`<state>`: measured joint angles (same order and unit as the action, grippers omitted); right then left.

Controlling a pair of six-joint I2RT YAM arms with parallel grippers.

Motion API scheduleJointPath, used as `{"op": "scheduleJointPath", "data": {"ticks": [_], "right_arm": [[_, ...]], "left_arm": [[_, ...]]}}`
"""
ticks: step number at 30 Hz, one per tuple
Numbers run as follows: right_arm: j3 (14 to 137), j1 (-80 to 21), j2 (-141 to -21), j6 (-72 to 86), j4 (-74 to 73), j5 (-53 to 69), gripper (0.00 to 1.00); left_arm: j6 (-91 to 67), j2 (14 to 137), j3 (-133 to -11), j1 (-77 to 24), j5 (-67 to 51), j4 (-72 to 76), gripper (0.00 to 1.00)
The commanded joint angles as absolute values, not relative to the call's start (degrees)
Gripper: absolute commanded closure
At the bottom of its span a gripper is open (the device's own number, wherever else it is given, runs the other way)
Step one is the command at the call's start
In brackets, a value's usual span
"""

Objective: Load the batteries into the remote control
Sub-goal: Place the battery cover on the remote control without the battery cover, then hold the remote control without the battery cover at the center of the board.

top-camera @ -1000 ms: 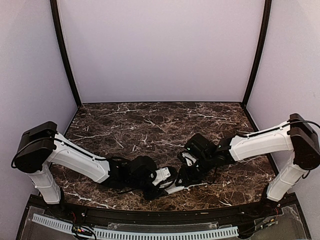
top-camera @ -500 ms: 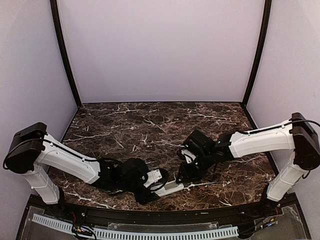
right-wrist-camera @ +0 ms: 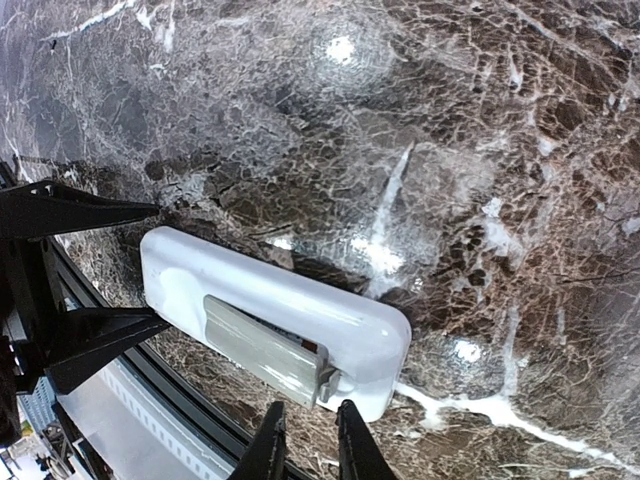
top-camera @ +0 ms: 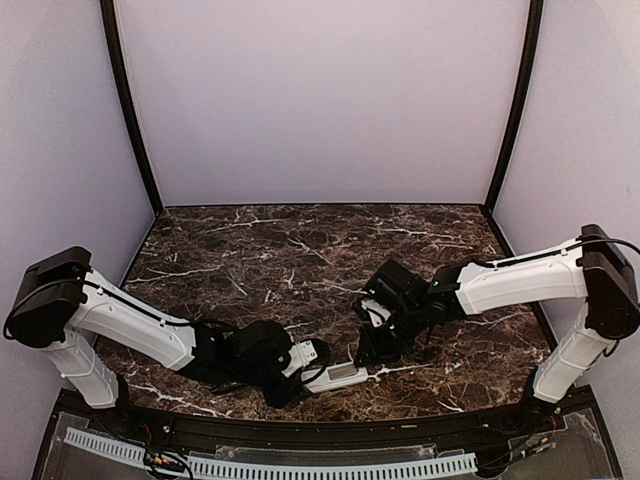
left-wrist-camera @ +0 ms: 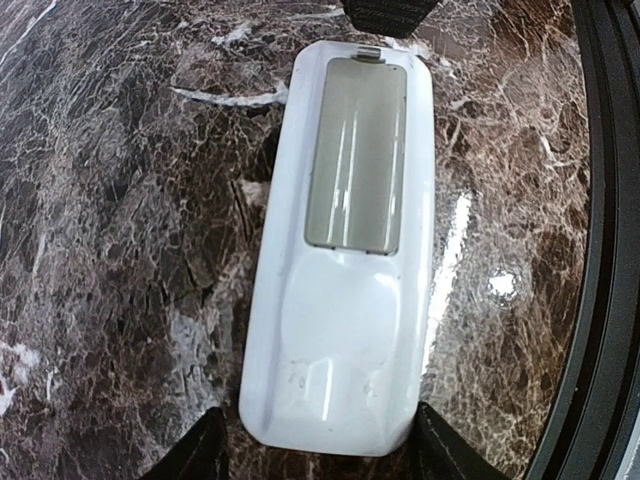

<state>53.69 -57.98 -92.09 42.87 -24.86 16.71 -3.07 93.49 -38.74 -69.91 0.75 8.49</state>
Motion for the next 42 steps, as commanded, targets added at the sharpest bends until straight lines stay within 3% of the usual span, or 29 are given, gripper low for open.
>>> {"op": "scheduleJointPath", "data": {"ticks": [1,19,34,38,42], "right_arm": [[55.1,-57.8,-93.4,42.6,-24.0,17.4,0.84],[53.5,-57.8,-94.4,44.4,-22.3,18.9,0.89],[54.1,-57.8,-93.1,44.0,-25.5,16.6,0.84],[54.8,-57.8,-92.0,43.7,-27.0,15.9,0.84],[55.6,-57.3,-90.5,42.9,-29.7,15.1,0.83]], "left_arm": [[-3.4,93.9,-37.4,-69.7,0.8,7.0,0.42],[-3.1,94.6,-37.7,-69.7,-2.1,7.4,0.46],[-2.9,95.3,-37.7,-69.7,-3.1,7.0,0.56],[-2.4,95.1,-37.6,-69.7,-2.6,6.7,0.52],[-0.5,93.6,-36.3,-69.2,-1.7,8.1,0.32]]}}
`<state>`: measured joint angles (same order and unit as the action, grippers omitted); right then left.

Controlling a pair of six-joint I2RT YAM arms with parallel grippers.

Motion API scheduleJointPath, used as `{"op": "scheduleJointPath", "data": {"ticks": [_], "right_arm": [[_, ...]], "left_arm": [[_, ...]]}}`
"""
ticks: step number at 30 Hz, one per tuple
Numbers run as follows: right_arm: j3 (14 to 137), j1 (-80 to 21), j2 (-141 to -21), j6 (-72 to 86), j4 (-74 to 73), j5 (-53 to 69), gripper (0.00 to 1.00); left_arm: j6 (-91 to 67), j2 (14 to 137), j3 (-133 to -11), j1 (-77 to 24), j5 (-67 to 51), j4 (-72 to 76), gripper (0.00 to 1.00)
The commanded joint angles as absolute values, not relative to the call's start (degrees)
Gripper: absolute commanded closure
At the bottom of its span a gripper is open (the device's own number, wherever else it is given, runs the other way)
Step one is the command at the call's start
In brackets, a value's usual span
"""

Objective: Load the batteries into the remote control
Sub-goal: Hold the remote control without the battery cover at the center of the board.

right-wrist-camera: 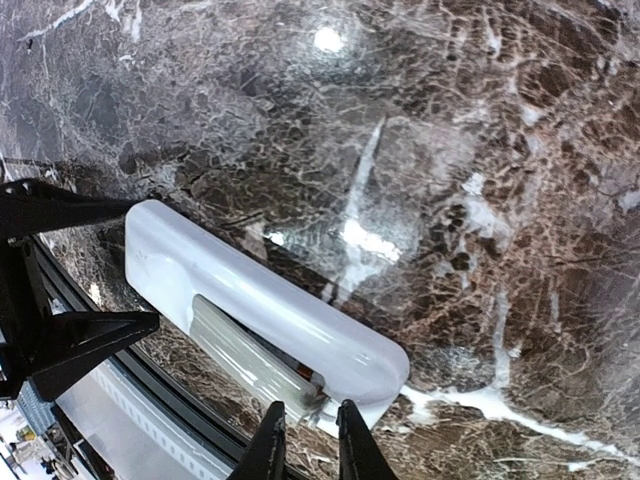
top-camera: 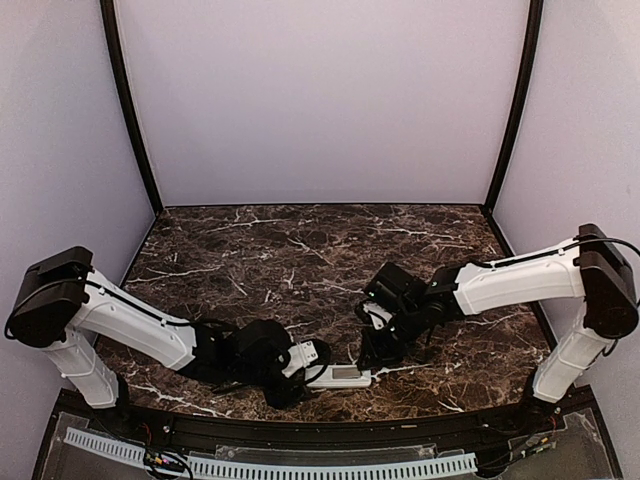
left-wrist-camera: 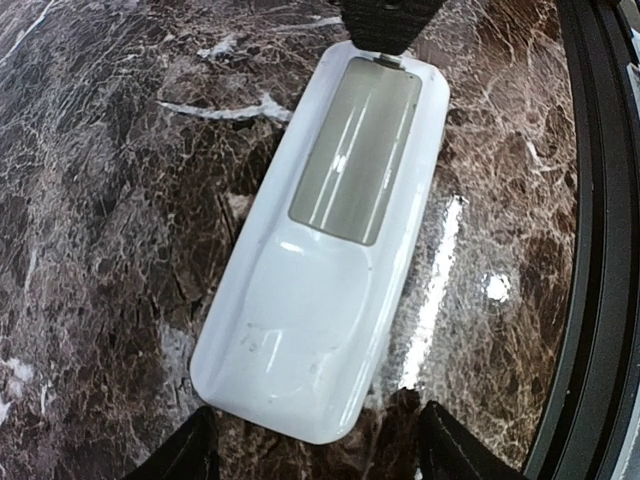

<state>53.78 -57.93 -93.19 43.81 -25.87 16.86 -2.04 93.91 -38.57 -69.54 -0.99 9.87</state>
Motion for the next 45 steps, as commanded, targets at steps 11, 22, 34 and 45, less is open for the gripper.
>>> {"op": "scheduleJointPath", "data": {"ticks": [11,22,34,45], "right_arm": [[53.7,-53.9,-84.7,39.4,-32.0,15.2,0.81],[49.3,-53.3,-82.0,39.8,-28.6,17.0,0.81],[47.3,-53.3,-81.2,41.0,-26.6,18.0,0.81],[45.9,-56.9,-84.1,45.8,-20.9,20.5,0.79]], "left_arm": [[6.5,95.9,-40.1,-63.2,-8.7,5.7,0.25],[11.2,99.4,-40.3,-62.2,-10.5,8.0,0.27],[9.9,101.3,-40.8,-62.7,-18.4,7.3,0.34],[7.7,101.3,-39.8,-66.9,-14.3,5.8,0.42]]}}
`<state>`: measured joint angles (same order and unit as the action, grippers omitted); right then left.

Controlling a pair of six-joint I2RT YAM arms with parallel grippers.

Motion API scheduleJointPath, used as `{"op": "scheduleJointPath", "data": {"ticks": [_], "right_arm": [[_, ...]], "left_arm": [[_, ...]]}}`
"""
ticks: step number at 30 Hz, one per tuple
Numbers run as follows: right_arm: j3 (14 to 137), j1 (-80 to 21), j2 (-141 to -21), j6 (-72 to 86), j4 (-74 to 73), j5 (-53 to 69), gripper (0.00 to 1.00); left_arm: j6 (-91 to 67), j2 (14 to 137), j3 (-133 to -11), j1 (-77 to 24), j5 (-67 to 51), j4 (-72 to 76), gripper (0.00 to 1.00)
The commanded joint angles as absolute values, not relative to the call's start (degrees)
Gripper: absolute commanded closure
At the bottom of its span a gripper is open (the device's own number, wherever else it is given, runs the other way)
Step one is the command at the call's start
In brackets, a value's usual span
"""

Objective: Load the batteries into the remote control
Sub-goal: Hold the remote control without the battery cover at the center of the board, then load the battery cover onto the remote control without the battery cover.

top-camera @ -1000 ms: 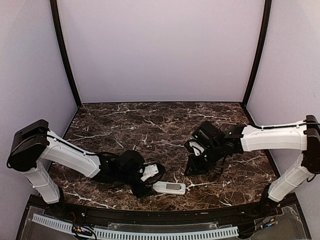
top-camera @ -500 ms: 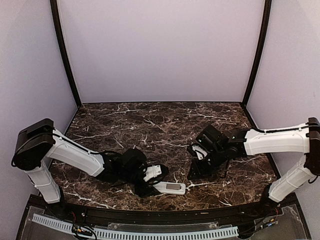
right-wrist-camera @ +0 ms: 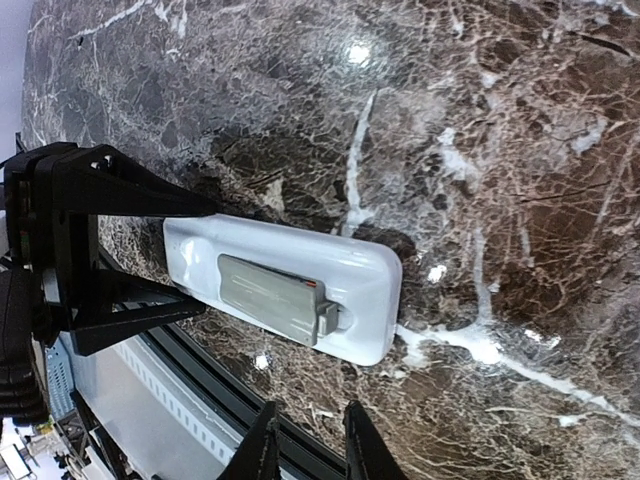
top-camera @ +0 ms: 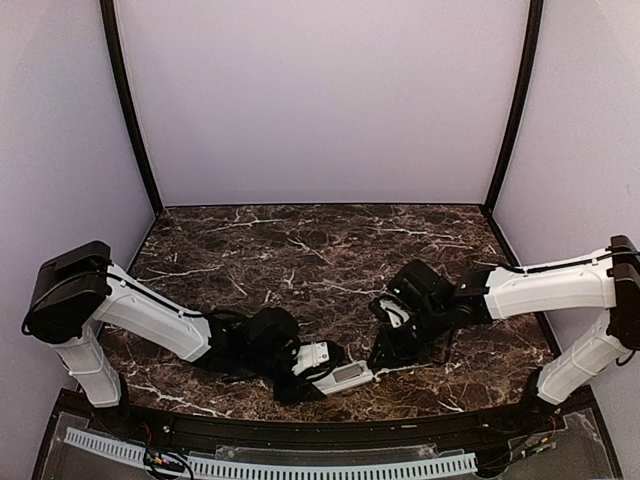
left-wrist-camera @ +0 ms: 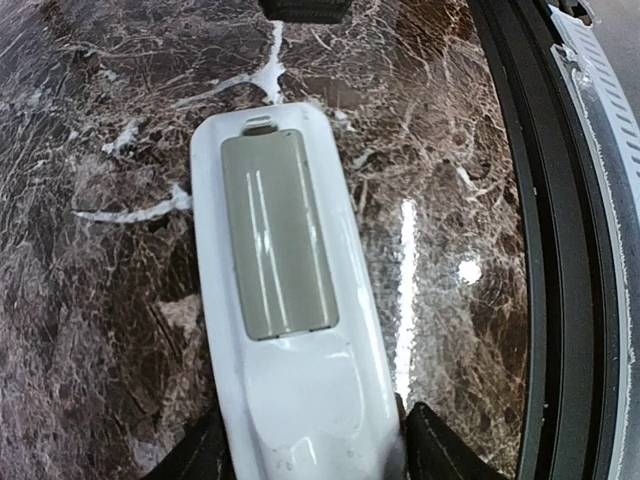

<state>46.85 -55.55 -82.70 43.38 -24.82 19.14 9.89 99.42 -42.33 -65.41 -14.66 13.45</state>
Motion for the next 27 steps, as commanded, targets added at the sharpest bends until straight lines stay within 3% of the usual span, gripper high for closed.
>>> {"op": "scheduleJointPath", "data": {"ticks": [1,12,27], "right_arm": [[46.0,-57.1,-84.4,46.0,-20.8,20.3,0.79],[48.4,-57.2,-87.0,43.9,-23.6,18.2,0.81],[49.2,-57.2,-89.3,44.5,-21.9,19.1,0.87]], "left_arm": [[7.3,101.3,-39.5,-67.0,-14.2,5.9,0.42],[5.2,100.5,-38.4,-67.4,-12.5,6.4,0.50],[5.1,100.3,-38.4,-67.5,-12.3,6.3,0.51]]}}
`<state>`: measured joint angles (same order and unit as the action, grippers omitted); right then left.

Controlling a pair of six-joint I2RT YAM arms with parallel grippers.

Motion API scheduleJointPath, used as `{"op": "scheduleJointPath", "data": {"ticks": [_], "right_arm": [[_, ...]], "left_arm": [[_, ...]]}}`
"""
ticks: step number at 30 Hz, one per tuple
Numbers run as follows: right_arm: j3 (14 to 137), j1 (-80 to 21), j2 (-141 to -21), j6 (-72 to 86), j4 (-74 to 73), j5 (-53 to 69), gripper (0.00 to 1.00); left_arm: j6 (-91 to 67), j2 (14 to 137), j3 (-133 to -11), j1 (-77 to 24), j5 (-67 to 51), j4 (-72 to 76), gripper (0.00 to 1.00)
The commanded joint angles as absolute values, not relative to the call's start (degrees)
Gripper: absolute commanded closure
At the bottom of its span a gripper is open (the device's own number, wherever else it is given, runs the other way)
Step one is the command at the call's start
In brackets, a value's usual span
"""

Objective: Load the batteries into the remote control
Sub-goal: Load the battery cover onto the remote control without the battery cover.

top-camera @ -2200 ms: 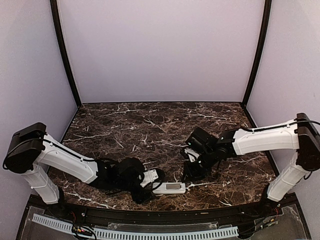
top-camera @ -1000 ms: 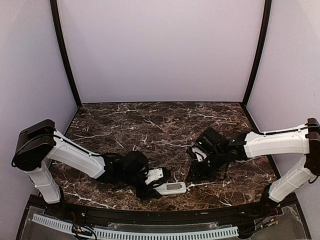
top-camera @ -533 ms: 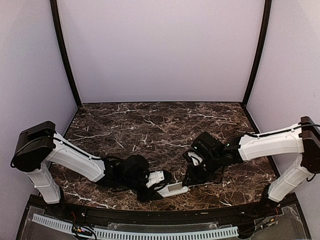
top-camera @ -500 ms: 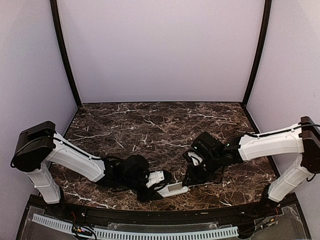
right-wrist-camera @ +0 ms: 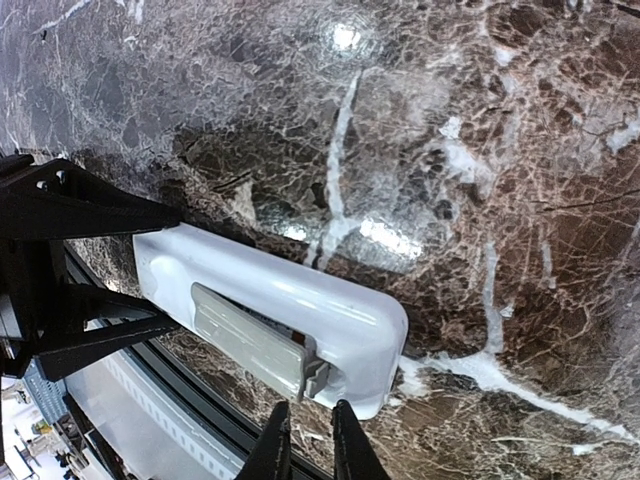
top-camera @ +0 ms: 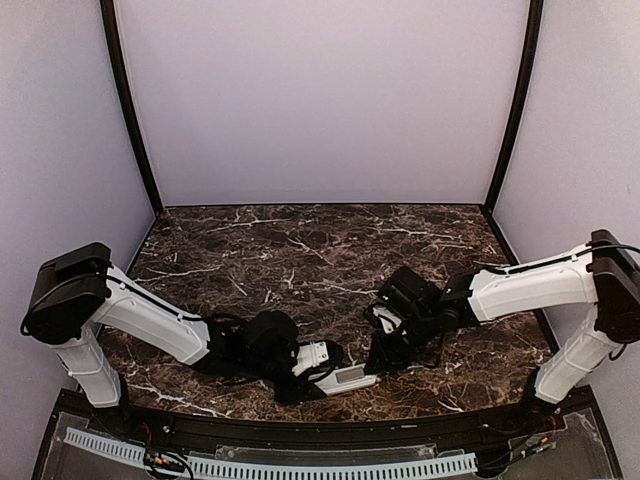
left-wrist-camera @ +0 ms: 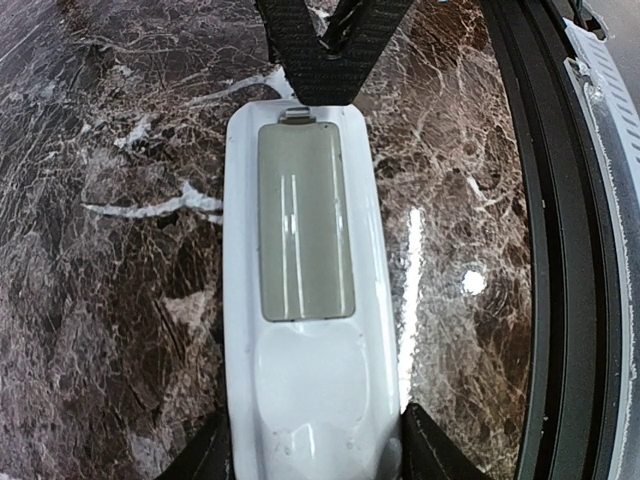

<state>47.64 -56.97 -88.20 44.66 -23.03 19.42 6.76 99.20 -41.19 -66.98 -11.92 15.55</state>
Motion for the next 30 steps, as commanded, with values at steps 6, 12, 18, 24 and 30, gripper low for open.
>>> {"op": "scheduleJointPath", "data": {"ticks": [6,12,18,24,30], "right_arm": [[49.6,-57.2,-90.1,44.4,-21.3,19.3,0.89],[49.6,-57.2,-91.3,44.4,-20.2,20.0,0.94],[49.1,-57.3,-91.5,44.7,-19.4,20.5,0.96],[48.5,-57.4,-92.0,45.2,-18.2,21.3,0.99],[47.3,-58.2,-92.8,47.1,-15.2,23.1,1.00]], "left_arm": [[5.1,100.4,-38.4,-67.5,-12.5,6.3,0.51],[5.1,100.6,-38.6,-67.5,-12.5,6.1,0.51],[5.0,100.9,-38.8,-67.5,-12.5,5.9,0.51],[5.0,101.1,-39.0,-67.5,-12.5,5.7,0.51],[5.1,101.2,-39.1,-67.5,-12.5,5.5,0.51]]}}
